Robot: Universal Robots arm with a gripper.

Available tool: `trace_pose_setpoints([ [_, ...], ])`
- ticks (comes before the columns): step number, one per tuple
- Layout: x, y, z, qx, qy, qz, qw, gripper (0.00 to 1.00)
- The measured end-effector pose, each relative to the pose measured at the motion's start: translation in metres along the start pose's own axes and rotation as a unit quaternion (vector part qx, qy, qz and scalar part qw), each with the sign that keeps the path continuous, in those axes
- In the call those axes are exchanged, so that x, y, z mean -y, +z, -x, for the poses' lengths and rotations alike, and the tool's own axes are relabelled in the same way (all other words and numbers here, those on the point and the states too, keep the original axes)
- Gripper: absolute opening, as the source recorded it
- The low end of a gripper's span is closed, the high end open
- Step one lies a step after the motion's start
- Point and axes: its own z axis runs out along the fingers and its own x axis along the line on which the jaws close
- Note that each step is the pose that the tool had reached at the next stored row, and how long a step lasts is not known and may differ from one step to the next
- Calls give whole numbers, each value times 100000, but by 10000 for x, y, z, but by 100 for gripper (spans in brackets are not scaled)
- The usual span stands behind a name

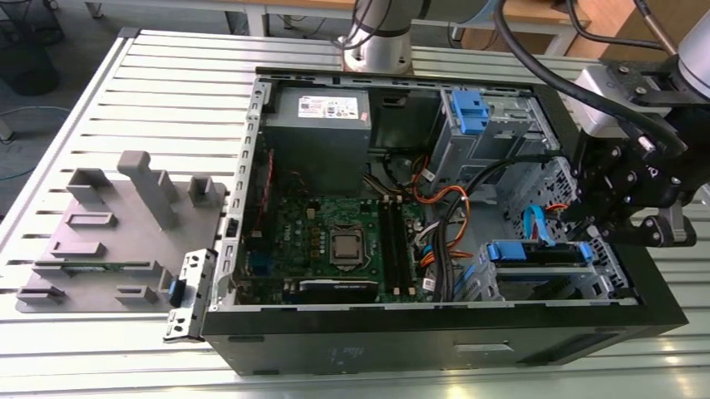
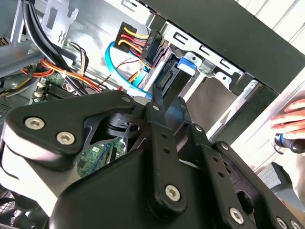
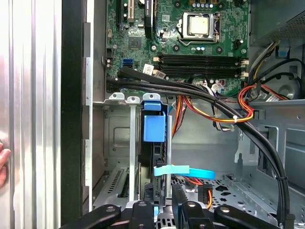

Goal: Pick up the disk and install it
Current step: 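Insert the second disk wire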

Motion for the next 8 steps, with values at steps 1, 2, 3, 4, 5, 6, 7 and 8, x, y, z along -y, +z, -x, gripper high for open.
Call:
trace_pose_setpoints([
  [1, 0, -5, 0, 7, 5, -2, 100000, 29],
  [2, 0, -9, 0, 20, 4, 0, 100000, 29],
  [3, 0, -15, 0, 20, 4, -1, 100000, 29],
  [4, 0, -16, 1, 26, 5, -2, 100000, 29],
  [5, 0, -16, 1, 32, 4, -1, 100000, 29],
  [6, 0, -16, 1, 35, 3, 0, 100000, 29],
  [7, 0, -17, 1, 34, 3, 0, 100000, 29],
  [8, 1, -18, 1, 27, 3, -1, 100000, 29],
])
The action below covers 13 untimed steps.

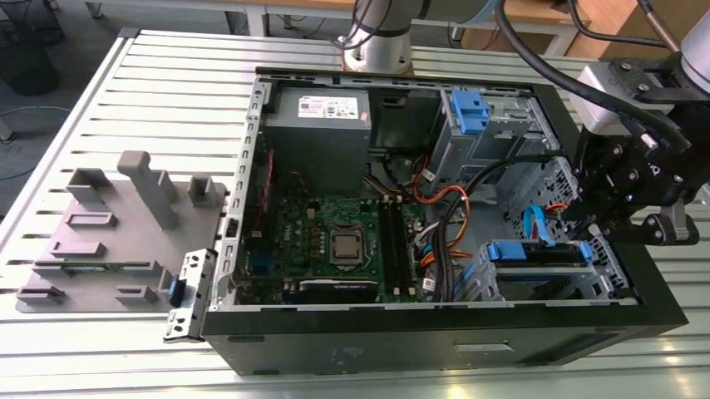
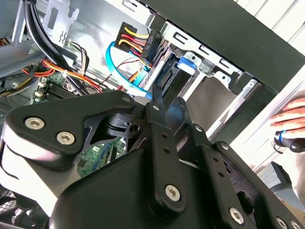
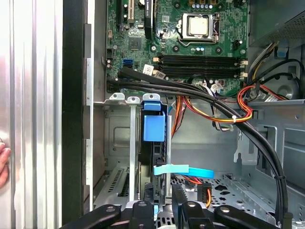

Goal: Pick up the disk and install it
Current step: 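Insert the second disk wire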

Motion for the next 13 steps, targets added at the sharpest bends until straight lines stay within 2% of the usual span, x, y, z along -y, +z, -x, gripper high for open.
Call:
trace_pose_setpoints([
  [5, 0, 6, 5, 114, 3, 0, 100000, 29],
  [13, -1, 32, 26, 129, 2, -3, 100000, 29],
])
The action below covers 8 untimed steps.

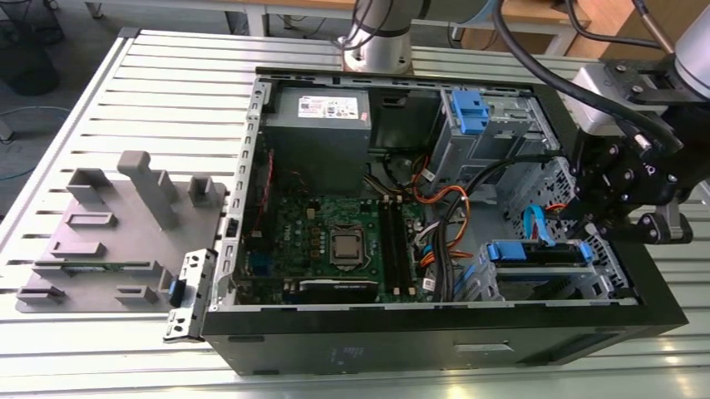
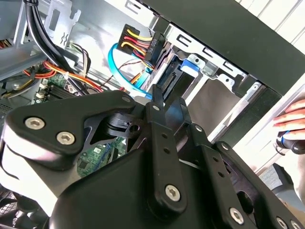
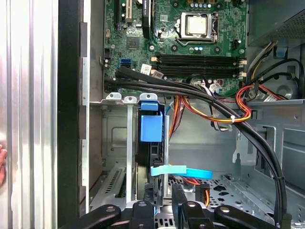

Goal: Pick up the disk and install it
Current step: 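Insert the second disk wire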

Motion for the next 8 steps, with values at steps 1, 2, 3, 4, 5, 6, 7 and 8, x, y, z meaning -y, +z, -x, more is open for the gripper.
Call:
trace_pose_setpoints([
  [1, 0, 2, 2, 0, 0, -2, 100000, 29],
  [2, 0, 2, 2, -1, 1, -2, 100000, 29],
  [3, 0, 2, 2, -5, 1, 0, 100000, 29],
  [4, 0, 2, 2, -6, -1, 0, 100000, 29],
  [5, 0, 2, 3, -5, -3, 0, 100000, 29],
  [6, 0, 3, 3, -3, 1, -1, 100000, 29],
  [7, 0, 3, 3, -5, -2, -1, 100000, 29],
  [8, 0, 3, 3, -5, 0, 0, 100000, 29],
])
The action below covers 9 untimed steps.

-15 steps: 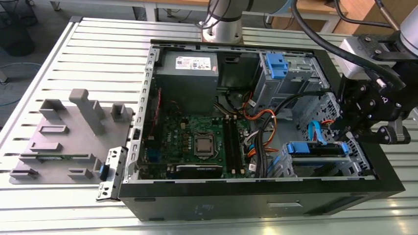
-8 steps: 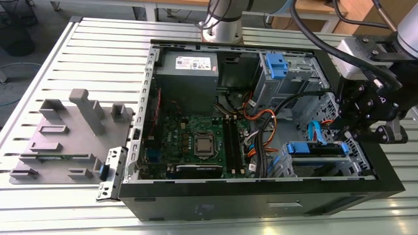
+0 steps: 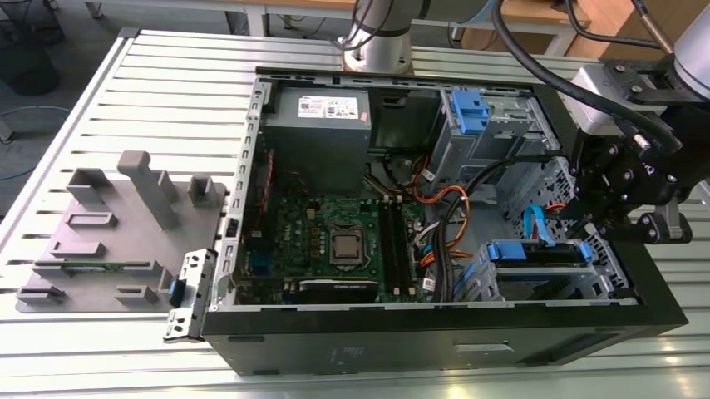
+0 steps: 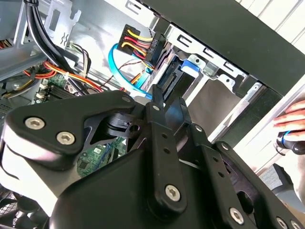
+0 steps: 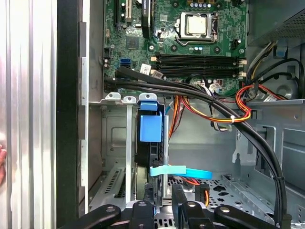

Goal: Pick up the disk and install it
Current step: 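Insert the second disk wire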

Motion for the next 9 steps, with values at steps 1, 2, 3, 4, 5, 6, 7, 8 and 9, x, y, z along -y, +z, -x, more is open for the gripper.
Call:
trace_pose_setpoints([
  [1, 0, 0, 2, 14, 1, 0, 100000, 29],
  [2, 0, 0, 6, 22, 3, -1, 100000, 29],
  [3, 0, 0, 12, 38, 0, -3, 100000, 29],
  [4, 0, 1, 19, 57, 2, -2, 100000, 29],
  [5, 0, 2, 27, 73, 2, -1, 100000, 29],
  [6, 0, 3, 36, 86, 2, -2, 100000, 29],
  [7, 0, 3, 46, 99, 0, -1, 100000, 29],
  [8, 0, 4, 57, 114, 1, -2, 100000, 29],
  [9, 0, 6, 69, 134, 2, -1, 100000, 29],
])
